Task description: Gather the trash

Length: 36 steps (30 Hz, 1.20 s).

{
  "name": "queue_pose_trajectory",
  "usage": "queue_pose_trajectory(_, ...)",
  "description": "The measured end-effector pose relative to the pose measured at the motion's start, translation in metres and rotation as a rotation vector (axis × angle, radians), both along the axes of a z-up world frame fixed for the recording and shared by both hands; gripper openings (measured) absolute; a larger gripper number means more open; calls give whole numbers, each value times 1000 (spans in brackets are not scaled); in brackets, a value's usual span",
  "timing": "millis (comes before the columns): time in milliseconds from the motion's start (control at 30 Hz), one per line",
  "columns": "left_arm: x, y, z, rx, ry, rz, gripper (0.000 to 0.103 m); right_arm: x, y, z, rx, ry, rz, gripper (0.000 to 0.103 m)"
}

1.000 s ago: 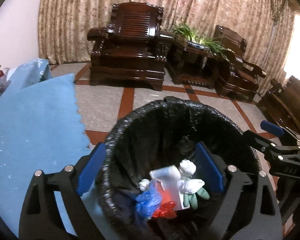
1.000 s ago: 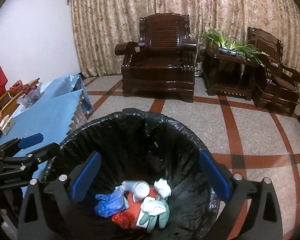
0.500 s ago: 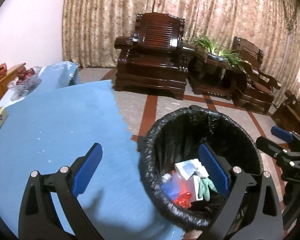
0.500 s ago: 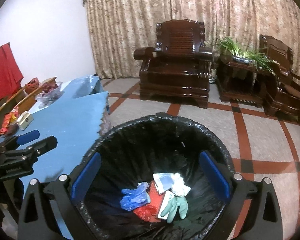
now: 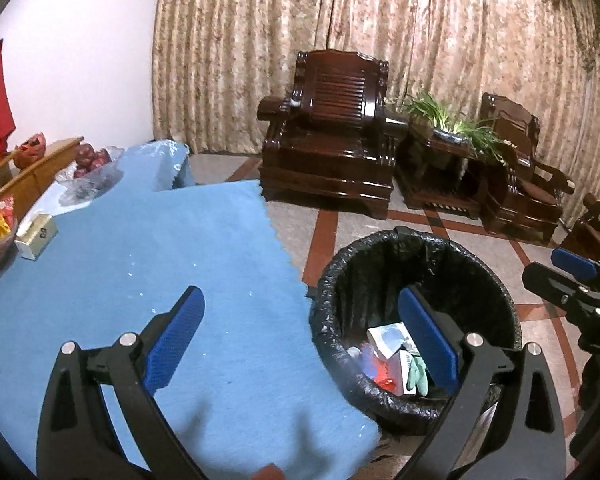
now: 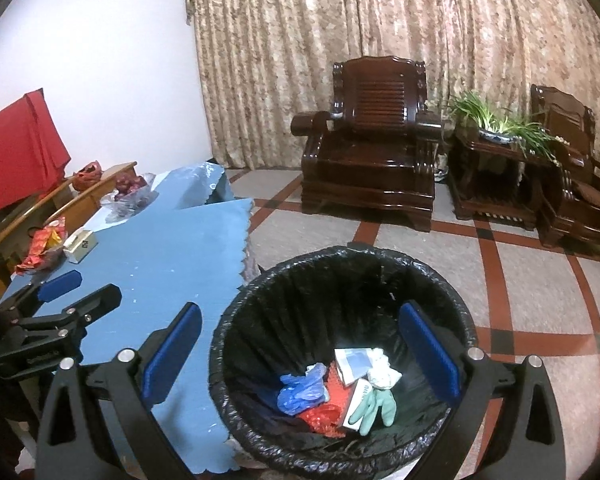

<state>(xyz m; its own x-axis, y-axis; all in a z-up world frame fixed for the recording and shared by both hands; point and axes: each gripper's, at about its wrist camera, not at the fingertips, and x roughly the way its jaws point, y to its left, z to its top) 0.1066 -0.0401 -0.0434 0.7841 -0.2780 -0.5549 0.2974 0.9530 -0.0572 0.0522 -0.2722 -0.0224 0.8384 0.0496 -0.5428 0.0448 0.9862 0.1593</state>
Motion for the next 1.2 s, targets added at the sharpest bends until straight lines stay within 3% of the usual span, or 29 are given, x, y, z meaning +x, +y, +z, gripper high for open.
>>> queue_pose_trajectory(733, -59, 24, 45, -37, -137, 31, 95, -37, 27, 44, -40, -99, 56, 97)
queue_pose_trajectory(1200, -70, 25, 52, -46, -166, 42, 95, -44, 31, 47, -50, -115, 66, 97)
